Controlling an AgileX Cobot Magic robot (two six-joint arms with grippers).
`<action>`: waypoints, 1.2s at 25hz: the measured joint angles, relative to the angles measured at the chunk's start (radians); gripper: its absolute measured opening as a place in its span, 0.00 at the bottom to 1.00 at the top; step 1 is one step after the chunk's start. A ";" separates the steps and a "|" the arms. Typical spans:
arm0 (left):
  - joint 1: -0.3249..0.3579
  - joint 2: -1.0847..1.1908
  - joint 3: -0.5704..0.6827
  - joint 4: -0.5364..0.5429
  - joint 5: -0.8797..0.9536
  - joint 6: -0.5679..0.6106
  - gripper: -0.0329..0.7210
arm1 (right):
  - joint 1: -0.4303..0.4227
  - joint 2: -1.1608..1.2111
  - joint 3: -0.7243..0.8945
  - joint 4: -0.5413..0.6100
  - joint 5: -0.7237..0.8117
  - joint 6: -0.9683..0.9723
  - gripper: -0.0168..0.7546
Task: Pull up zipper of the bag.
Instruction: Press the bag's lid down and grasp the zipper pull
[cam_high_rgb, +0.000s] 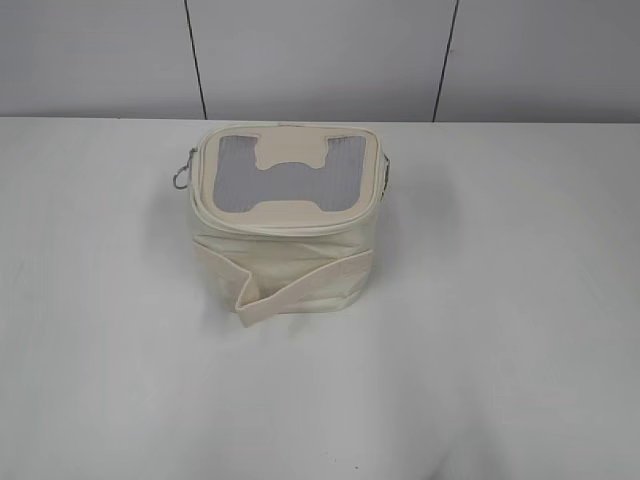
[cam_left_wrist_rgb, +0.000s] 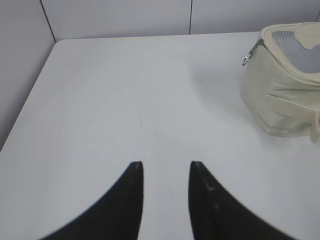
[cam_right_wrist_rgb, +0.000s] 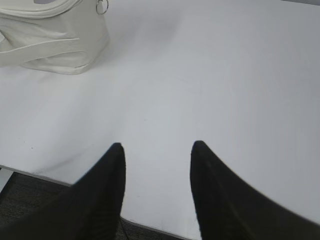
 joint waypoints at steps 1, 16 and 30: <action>0.000 0.000 0.000 0.000 0.000 0.000 0.36 | 0.000 0.000 0.000 0.000 0.000 0.000 0.47; 0.000 0.000 0.000 0.000 0.000 0.000 0.36 | 0.000 0.133 -0.029 0.180 -0.076 -0.052 0.46; 0.000 0.000 0.000 -0.001 0.000 0.000 0.36 | 0.027 1.236 -0.422 0.890 -0.272 -1.011 0.46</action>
